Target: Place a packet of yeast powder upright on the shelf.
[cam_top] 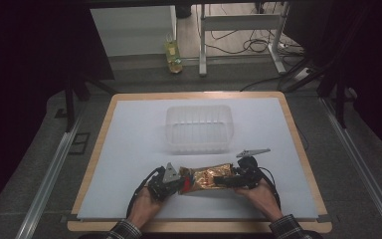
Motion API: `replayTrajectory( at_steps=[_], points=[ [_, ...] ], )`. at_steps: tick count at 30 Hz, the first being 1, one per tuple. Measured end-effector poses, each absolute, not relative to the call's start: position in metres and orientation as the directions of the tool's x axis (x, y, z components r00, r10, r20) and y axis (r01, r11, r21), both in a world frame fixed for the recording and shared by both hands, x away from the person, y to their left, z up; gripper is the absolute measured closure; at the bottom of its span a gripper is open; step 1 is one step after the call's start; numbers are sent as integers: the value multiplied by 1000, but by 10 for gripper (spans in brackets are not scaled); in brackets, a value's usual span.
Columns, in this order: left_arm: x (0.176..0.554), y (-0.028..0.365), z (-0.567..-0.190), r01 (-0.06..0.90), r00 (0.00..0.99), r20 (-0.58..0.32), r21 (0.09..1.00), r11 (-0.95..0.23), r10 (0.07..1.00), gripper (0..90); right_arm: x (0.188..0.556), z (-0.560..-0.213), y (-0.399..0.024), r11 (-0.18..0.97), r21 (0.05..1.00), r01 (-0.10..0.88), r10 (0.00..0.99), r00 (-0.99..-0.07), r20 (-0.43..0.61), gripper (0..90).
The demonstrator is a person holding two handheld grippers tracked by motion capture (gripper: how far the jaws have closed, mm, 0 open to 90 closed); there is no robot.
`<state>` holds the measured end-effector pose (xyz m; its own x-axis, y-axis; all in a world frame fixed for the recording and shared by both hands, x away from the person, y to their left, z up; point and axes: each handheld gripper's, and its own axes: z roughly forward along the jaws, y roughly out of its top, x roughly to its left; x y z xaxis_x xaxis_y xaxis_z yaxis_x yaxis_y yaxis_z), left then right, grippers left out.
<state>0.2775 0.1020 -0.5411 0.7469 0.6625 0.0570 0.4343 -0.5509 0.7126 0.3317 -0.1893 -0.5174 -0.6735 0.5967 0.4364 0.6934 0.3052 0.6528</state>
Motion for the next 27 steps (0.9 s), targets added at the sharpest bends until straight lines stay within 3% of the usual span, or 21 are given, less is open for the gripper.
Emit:
replayTrajectory(
  at_steps=[9,20,27],
  points=[
    [277,101,-541,434,746,59,713,-551,664,898,331,-514,-193,270,613,742,593,-630,501,441],
    [276,101,-540,418,742,76,724,-549,666,891,326,-501,-199,191,599,778,572,-584,576,730],
    [274,108,-532,408,700,79,771,-489,709,706,324,-491,-200,168,610,774,549,-587,594,805]
  ],
)
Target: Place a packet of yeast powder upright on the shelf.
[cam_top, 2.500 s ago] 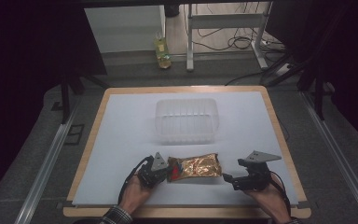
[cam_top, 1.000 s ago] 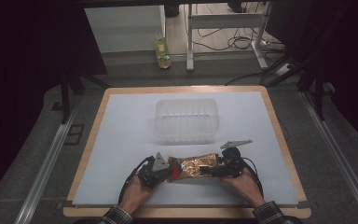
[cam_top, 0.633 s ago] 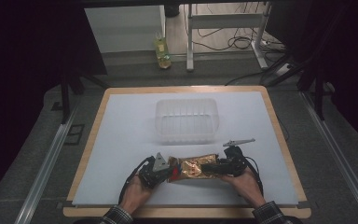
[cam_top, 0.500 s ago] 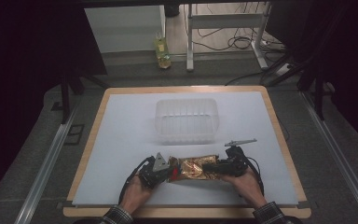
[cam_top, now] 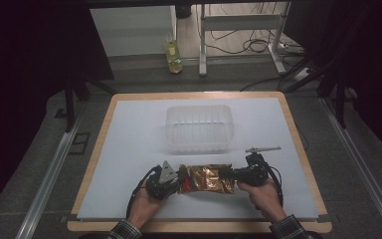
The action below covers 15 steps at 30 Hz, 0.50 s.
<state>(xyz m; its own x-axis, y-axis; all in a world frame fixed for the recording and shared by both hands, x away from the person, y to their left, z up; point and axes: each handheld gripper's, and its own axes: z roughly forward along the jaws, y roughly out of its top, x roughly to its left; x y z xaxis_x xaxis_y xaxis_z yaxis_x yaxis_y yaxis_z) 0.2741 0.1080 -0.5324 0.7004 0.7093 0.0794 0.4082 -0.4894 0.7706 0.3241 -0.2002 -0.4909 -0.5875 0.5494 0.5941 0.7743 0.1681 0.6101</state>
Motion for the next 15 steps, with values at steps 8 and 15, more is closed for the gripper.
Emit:
replayTrajectory(
  at_steps=[8,15],
  points=[
    [273,113,-531,394,668,119,781,-484,735,448,321,-469,-197,188,651,735,572,-621,536,823],
    [272,115,-530,400,663,111,784,-476,740,291,319,-453,-198,210,688,695,609,-643,464,827]
  ],
)
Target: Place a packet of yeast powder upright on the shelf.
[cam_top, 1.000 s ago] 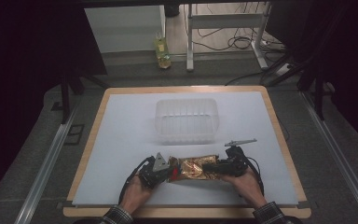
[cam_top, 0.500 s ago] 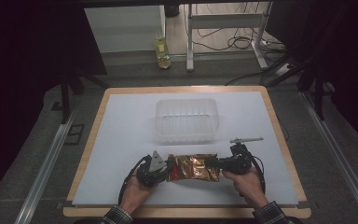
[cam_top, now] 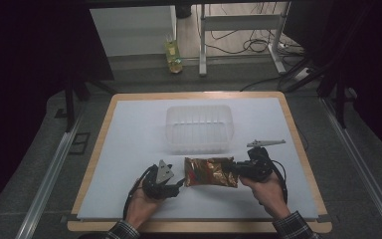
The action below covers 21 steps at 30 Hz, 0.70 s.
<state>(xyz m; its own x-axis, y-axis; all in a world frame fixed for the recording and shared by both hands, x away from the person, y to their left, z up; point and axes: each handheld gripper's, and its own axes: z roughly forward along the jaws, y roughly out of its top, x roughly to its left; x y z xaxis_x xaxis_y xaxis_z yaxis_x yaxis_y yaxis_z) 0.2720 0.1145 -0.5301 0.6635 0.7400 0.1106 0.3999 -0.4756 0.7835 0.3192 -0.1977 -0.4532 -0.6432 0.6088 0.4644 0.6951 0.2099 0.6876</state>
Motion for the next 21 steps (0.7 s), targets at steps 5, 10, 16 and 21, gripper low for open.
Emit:
replayTrajectory(
  at_steps=[5,10,16,21],
  points=[
    [266,118,-528,415,658,84,789,-454,748,174,317,-441,-199,238,719,653,636,-665,393,831],
    [258,123,-523,433,661,50,790,-434,749,73,316,-427,-199,248,738,628,665,-664,342,833],
    [257,127,-520,441,666,18,797,-413,746,25,318,-417,-200,250,747,615,680,-661,317,833],
    [258,127,-523,446,666,23,789,-423,746,16,320,-404,-200,242,757,607,701,-649,296,832]
  ],
)
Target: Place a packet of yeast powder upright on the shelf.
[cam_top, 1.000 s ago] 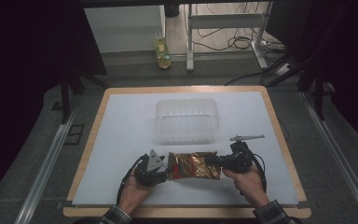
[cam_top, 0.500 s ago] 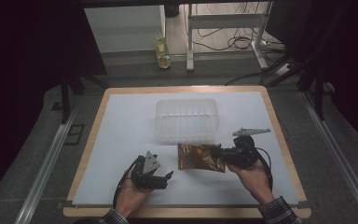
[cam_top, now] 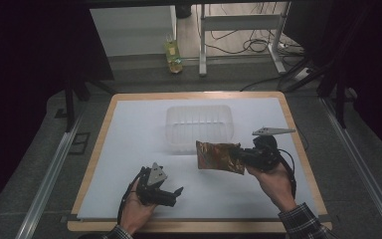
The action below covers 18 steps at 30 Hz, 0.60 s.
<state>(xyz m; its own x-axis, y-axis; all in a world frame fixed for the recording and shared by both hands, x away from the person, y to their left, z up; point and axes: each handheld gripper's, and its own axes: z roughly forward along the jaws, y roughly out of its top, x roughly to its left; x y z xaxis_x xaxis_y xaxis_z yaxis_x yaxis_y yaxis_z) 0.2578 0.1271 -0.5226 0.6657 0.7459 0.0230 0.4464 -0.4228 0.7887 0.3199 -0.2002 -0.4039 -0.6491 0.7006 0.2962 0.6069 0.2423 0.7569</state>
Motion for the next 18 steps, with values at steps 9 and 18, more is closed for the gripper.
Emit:
replayTrajectory(
  at_steps=[9,18],
  points=[
    [259,124,-526,445,672,43,774,-450,739,11,324,-388,-201,234,767,598,726,-632,272,833],
    [259,123,-528,446,675,50,768,-461,736,11,335,-371,-202,216,775,594,755,-605,253,833]
  ],
)
